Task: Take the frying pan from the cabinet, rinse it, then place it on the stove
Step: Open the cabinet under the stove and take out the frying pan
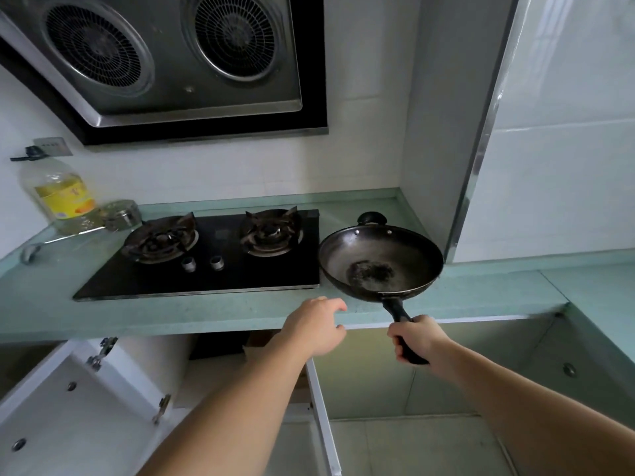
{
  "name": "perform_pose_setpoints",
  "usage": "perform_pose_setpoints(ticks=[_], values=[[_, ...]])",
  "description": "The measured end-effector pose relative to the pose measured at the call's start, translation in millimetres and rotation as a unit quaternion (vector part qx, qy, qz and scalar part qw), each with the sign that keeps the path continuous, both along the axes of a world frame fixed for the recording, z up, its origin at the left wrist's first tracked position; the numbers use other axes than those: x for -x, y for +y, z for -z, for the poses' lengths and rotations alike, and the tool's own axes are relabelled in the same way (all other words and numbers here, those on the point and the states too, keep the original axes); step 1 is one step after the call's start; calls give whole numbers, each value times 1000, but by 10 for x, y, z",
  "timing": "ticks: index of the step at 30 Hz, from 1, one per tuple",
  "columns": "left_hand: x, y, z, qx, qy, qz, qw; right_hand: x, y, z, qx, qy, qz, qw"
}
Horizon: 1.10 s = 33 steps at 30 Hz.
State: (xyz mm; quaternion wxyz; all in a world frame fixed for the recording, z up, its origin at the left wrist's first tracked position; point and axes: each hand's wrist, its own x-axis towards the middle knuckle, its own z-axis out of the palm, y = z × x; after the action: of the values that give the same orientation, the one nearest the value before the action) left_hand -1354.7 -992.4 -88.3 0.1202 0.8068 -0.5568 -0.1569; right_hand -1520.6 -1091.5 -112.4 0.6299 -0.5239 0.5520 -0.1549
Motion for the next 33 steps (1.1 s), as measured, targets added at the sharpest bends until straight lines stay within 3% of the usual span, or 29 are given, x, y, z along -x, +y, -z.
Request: perform_pose_setpoints(ticks=[11, 19, 33], values=[[-465, -780, 324, -3, 43, 8, 999, -386, -581, 325, 17, 70, -2, 997], [-499, -1167, 476, -30, 48, -18, 998, -603, -1115, 481, -34, 1, 21, 999], [-259, -1710, 607, -44, 43, -63, 996, -571, -1657, 712, -2, 57, -55, 997]])
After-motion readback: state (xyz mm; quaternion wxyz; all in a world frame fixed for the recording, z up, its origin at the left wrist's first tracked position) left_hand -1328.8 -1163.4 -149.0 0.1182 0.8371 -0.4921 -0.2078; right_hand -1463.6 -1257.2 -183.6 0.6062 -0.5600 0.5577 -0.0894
